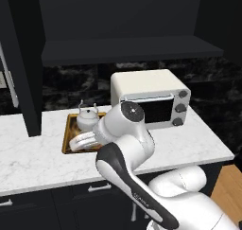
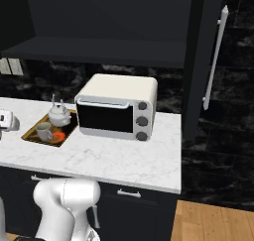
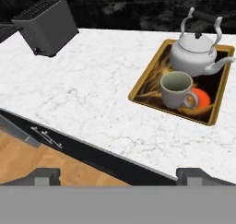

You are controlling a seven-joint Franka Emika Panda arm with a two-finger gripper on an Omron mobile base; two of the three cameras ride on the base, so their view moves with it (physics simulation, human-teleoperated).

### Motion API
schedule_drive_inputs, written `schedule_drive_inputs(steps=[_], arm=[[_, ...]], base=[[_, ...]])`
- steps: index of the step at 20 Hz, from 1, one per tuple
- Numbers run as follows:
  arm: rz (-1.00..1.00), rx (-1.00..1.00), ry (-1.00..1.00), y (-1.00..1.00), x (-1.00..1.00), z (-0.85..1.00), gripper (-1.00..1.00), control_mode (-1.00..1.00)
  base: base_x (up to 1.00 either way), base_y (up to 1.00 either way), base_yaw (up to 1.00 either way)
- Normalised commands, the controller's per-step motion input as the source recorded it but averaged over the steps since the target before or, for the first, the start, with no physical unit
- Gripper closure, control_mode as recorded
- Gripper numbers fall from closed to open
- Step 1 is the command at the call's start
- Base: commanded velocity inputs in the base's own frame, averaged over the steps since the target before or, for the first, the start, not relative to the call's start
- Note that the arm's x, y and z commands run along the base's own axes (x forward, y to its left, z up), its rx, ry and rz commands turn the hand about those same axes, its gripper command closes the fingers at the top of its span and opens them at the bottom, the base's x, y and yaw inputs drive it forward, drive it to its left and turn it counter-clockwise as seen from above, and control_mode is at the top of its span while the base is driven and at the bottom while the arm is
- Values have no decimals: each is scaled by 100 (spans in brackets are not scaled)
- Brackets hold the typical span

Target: Pick the kettle from the counter and place it on the tray. Then pick the mug from the cabinet and place it on the tray. Then close the cabinet doors.

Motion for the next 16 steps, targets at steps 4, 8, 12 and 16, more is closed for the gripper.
schedule_drive_inputs(steps=[4,8,12,16], arm=[[0,-7,-2,27,-9,2,100,-100],[0,0,-13,19,1,0,100,-100],[0,0,-29,0,0,0,100,-100],[2,-1,-30,-7,0,-7,100,-100]], base=[[0,0,0],[0,0,0],[0,0,0],[0,0,0]])
